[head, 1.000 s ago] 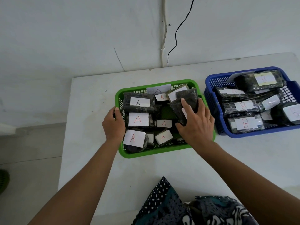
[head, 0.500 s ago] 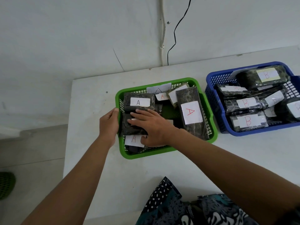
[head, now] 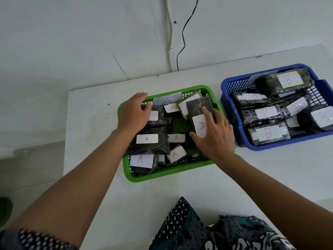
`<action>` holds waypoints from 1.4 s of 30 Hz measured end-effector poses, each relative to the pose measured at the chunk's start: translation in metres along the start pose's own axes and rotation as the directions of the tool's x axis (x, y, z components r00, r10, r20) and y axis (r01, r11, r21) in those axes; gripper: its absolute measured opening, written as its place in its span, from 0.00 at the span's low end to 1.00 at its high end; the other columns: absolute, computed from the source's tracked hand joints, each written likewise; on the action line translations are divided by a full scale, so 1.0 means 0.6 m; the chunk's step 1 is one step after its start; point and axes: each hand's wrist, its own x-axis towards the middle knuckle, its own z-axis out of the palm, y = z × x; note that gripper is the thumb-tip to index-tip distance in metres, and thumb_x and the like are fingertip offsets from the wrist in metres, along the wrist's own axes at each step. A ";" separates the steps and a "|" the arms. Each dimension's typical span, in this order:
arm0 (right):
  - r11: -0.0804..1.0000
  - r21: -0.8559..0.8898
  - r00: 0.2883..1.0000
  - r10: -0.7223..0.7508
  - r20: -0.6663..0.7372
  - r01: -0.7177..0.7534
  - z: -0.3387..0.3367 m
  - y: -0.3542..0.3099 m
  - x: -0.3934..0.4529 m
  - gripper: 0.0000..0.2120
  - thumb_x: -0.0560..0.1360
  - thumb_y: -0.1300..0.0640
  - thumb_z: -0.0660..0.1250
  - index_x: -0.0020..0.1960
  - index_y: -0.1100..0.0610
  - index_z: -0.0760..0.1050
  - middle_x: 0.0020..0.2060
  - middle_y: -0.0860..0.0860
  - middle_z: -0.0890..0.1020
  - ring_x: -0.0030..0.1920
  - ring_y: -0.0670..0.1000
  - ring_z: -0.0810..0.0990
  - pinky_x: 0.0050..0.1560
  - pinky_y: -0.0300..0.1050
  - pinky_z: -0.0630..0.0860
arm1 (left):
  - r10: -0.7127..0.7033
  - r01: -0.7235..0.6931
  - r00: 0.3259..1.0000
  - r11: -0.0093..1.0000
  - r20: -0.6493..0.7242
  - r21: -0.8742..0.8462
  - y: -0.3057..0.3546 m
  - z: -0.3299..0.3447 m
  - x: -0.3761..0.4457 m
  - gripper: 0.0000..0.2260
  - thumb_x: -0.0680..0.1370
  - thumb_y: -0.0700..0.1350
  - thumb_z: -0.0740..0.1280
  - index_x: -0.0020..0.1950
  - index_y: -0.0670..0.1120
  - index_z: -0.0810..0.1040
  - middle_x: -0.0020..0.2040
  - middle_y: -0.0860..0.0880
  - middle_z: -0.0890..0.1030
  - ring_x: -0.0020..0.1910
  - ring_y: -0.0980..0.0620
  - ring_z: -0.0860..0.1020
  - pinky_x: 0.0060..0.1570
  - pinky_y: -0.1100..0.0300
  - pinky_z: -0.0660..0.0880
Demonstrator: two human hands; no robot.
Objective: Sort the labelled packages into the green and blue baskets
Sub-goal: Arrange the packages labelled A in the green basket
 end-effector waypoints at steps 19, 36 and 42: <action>0.896 0.201 0.881 -0.433 0.190 0.397 -0.042 -0.075 0.114 0.38 0.67 0.44 0.70 0.76 0.44 0.65 0.77 0.52 0.64 0.72 0.58 0.68 0.71 0.60 0.66 | -0.064 0.072 0.958 0.997 0.279 -0.019 -0.030 0.011 0.121 0.10 0.78 0.52 0.70 0.53 0.50 0.87 0.53 0.50 0.86 0.41 0.62 0.76 0.40 0.69 0.70; 0.805 -0.074 0.799 -0.566 0.204 0.589 -0.023 -0.050 0.127 0.41 0.73 0.45 0.70 0.80 0.43 0.52 0.81 0.53 0.53 0.81 0.54 0.48 0.78 0.64 0.43 | -0.131 0.167 0.954 0.979 0.268 -0.115 -0.030 0.016 0.115 0.10 0.76 0.54 0.72 0.51 0.51 0.87 0.51 0.53 0.86 0.48 0.57 0.79 0.46 0.65 0.71; 0.845 0.051 0.835 -0.534 0.133 0.533 -0.043 -0.062 0.136 0.42 0.70 0.39 0.74 0.78 0.46 0.61 0.75 0.52 0.68 0.74 0.58 0.65 0.76 0.58 0.55 | -0.117 0.117 0.932 0.993 0.342 0.020 -0.025 0.007 0.119 0.07 0.77 0.40 0.69 0.48 0.50 0.87 0.43 0.50 0.82 0.44 0.53 0.77 0.39 0.65 0.70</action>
